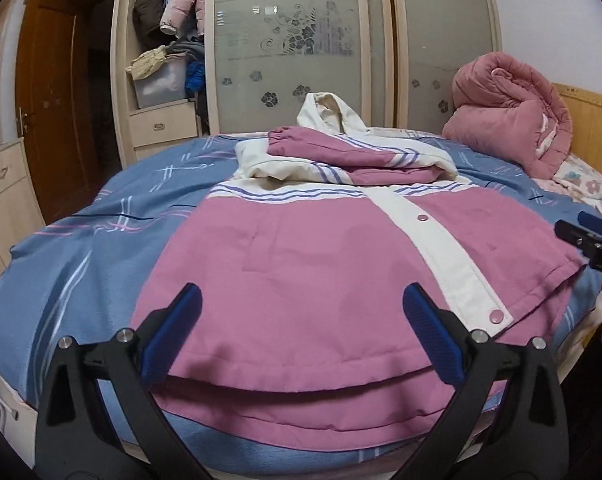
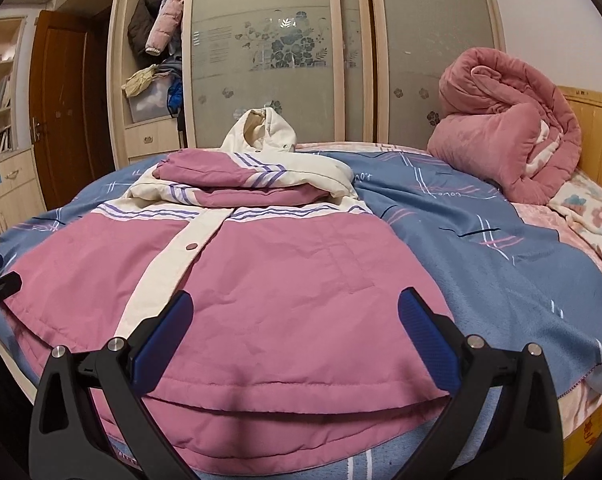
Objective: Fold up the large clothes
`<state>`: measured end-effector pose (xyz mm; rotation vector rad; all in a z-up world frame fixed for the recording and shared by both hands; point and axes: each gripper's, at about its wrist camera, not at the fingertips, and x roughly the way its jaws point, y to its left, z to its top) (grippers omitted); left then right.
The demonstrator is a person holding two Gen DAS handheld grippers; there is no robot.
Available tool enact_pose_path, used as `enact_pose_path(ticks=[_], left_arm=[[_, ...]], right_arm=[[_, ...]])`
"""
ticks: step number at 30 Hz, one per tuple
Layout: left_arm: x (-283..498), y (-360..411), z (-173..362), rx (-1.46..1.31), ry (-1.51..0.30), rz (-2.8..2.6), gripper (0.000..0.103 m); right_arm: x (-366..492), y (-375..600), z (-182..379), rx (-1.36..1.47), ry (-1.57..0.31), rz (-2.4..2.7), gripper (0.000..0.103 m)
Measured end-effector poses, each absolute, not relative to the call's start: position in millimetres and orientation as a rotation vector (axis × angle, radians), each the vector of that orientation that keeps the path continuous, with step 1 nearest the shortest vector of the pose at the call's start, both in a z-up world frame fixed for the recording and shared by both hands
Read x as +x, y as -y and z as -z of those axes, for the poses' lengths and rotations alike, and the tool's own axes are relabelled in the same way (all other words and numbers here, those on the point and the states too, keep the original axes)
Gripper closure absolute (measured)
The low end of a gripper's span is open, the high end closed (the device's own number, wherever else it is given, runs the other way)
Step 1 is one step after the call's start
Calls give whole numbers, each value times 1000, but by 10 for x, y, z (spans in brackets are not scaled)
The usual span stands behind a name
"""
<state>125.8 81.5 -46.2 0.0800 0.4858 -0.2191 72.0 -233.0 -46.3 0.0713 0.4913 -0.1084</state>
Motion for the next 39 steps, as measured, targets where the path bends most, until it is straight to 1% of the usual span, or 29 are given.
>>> enact_pose_path(ticks=[18, 25, 30, 32, 37, 39], left_arm=[[1238, -806, 531, 90, -480, 213, 2], [1328, -688, 454, 63, -481, 228, 2], [1402, -511, 253, 41, -490, 278, 2], [1500, -401, 86, 37, -491, 316, 2], [1973, -89, -452, 28, -424, 387, 2], [2181, 16, -590, 22, -397, 400, 2]], right_arm=[[755, 2262, 442, 110, -490, 83, 1], [777, 2171, 397, 146, -473, 48, 1], [705, 2124, 344, 128, -425, 39, 1], [691, 2154, 348, 127, -416, 48, 1], [739, 2306, 367, 182, -407, 84, 1], [767, 2358, 376, 200, -398, 107, 1]])
